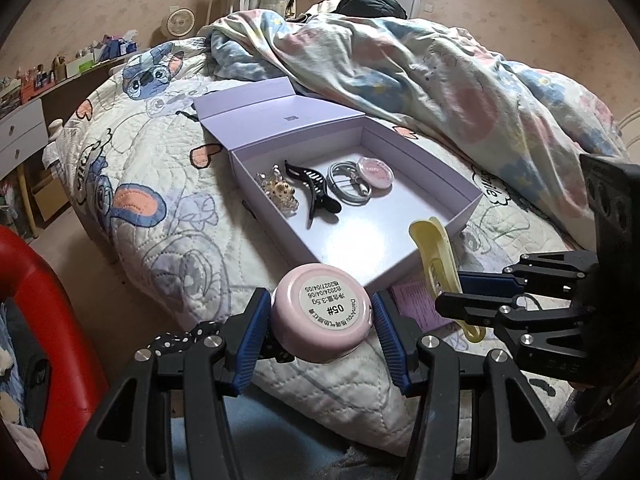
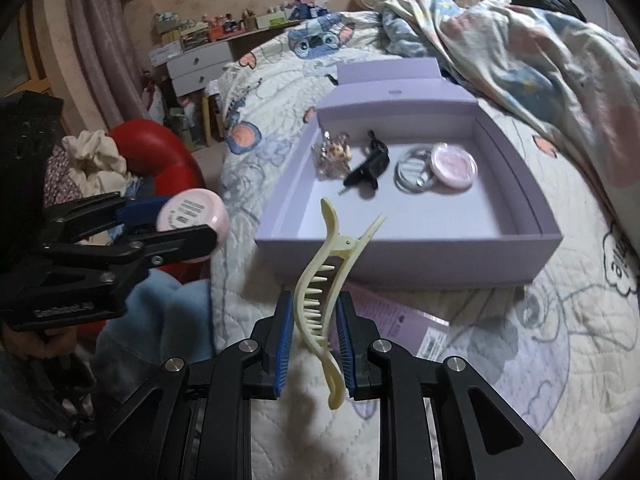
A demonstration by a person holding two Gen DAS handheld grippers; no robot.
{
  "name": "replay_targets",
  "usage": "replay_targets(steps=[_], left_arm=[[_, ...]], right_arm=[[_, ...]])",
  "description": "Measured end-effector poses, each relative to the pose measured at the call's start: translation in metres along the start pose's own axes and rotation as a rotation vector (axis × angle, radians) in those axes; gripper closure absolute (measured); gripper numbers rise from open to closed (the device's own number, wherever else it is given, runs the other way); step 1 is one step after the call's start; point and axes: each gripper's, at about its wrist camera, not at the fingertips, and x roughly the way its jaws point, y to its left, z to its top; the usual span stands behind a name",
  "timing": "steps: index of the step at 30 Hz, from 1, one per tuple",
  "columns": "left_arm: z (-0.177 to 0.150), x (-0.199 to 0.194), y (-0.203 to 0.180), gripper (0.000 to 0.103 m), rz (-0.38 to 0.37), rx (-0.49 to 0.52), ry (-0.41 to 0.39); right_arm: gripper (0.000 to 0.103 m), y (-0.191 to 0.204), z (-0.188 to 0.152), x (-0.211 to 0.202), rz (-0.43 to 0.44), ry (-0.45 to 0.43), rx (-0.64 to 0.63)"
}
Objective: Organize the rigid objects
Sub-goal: 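Carry the pale pink compact and yellow claw clip in both tools over the box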
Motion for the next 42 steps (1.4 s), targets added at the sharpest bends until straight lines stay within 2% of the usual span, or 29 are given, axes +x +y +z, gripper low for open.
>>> replay_targets(steps=[20, 29, 42], left_arm=[[0.052, 0.016, -0.007, 0.051, -0.044, 0.053, -0.021], [0.075, 0.027, -0.006, 0.051, -0.041, 0.075, -0.027], [0.103, 0.045, 0.005, 0.051, -0.020, 0.084, -0.027]], right_arm=[[0.082, -0.015, 0.045, -0.010, -0.015, -0.047, -0.041], [0.082, -0.026, 0.065, -0.007, -0.046, -0.065, -0.086], [0.082, -0.037, 0.097, 0.005, -0.044, -0.099, -0.128]])
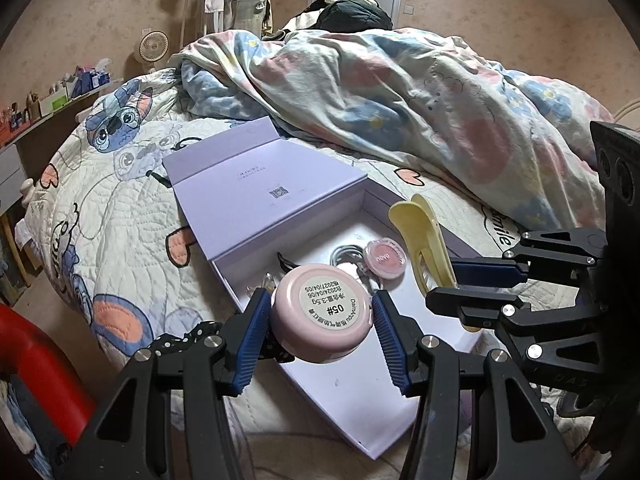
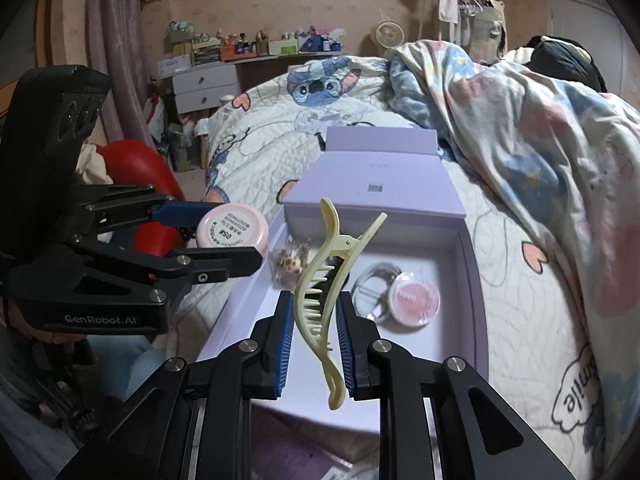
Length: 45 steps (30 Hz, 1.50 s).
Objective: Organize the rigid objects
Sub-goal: 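Carry the pale pink compact and yellow claw clip in both tools over the box, then open the right tool to drop the yellow clip while the left tool releases the pink compact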
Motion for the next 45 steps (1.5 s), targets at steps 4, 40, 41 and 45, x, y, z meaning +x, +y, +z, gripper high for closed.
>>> replay_targets(steps=[4, 40, 41, 45], left_arm=[[0.012, 0.008, 0.006, 0.051, 0.006, 0.003, -0.001], [0.062, 0.115, 0.007, 0.051, 0.003, 0.069, 0.089], [0.062, 0.118, 0.006, 0.051, 0.002, 0.072, 0.094], [0.060, 0.126, 0.001, 0.051, 0.006, 0.085, 0.117]], right_arm=[[0.082, -0.006, 0.010, 0.006, -0.004, -0.009, -0.001], [0.082, -0.091, 0.035, 0.076, -0.073, 0.066, 0.071], [0.082, -0.092, 0.034, 0.077, -0.075, 0.072, 0.072], [0.082, -0.096, 0.030, 0.083, -0.085, 0.103, 0.066]])
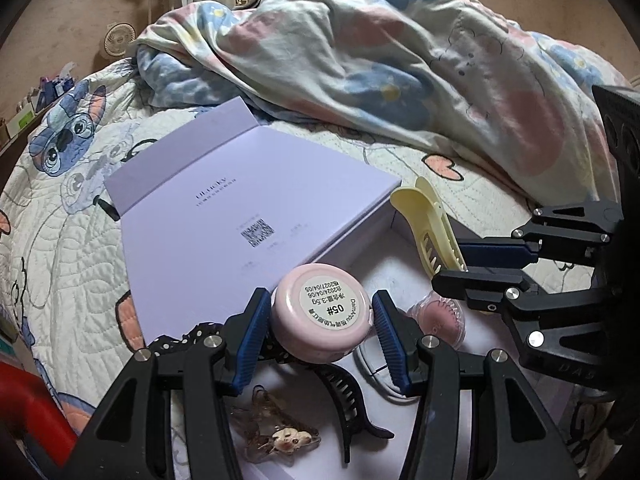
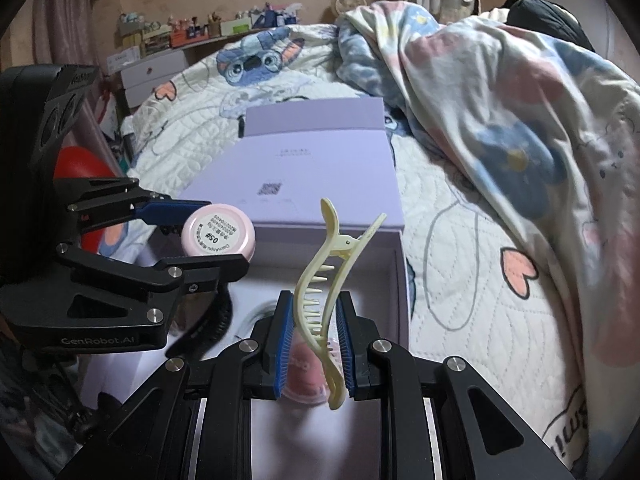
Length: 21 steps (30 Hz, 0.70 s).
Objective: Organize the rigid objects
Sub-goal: 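Open the right tool to drop the yellow clip while the left tool releases the pink compact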
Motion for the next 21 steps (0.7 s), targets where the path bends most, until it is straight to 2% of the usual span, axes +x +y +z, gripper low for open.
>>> replay_targets(steps=[21], left_arm=[[-0.008, 0.025, -0.015, 0.051, 0.044, 0.016, 0.091]], right_arm=[[0.082, -0.003, -0.012, 0.021, -0.005, 0.116, -0.007]])
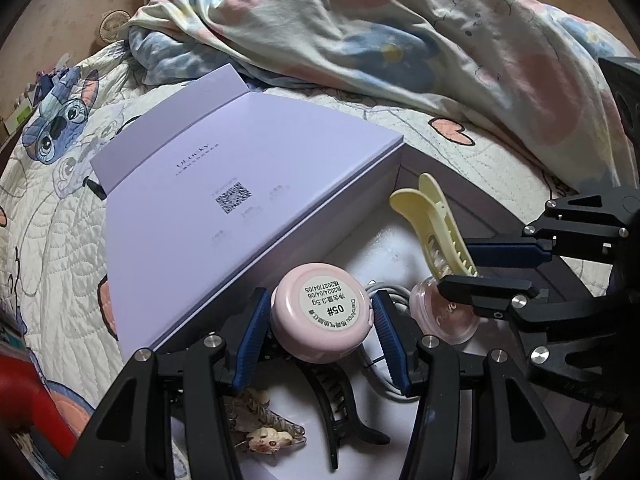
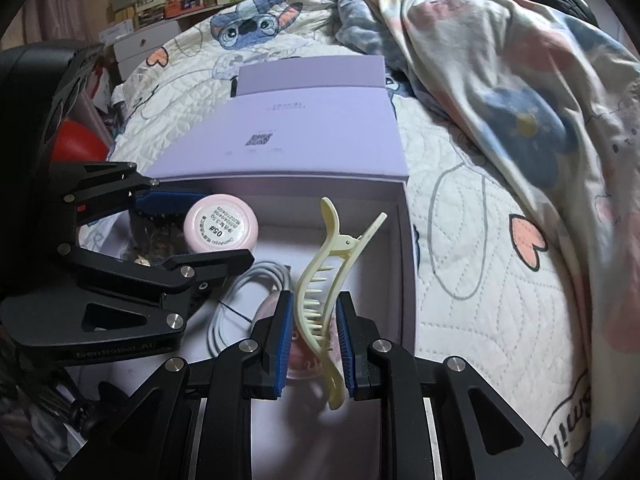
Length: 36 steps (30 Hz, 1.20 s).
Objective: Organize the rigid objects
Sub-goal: 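Open the right tool to drop the yellow clip while the left tool releases the pink compact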
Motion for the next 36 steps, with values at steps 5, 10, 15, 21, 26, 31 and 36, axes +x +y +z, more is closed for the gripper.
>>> replay_targets(steps=[5, 10, 15, 21, 26, 31, 36], left_arm=[[0.002, 0.005, -0.003, 0.051, 0.012, 0.014, 0.011], [0.008, 0.011, -0.004, 0.051, 0.033, 0.028, 0.023], [0.008, 0.010, -0.004, 0.051, 0.029, 0.034, 0.017], [0.006, 0.007, -0.005, 0.051, 0.022, 0.030, 0.014], [0.007, 0.005, -0.012, 0.051, 0.091, 0.058, 0.013], [0.010, 0.002, -0.011, 0.040, 0.106, 0.056, 0.022], [0.009, -0.002, -0.014, 0.029, 0.128, 0.057, 0.017]], right_arm=[[0.082, 0.000, -0.002, 0.003, -0.006, 0.015, 0.002], [0.082, -0.001, 0.002, 0.005, -0.016, 0.025, 0.001], [0.082, -0.003, 0.004, 0.005, -0.025, 0.027, 0.011], [0.081, -0.003, 0.001, 0.001, -0.040, 0.025, 0.023], [0.072, -0.002, 0.000, -0.004, -0.060, 0.017, 0.024], [0.071, -0.003, -0.001, -0.007, -0.065, 0.016, 0.032], [0.069, -0.003, -0.002, -0.012, -0.066, 0.010, 0.035]])
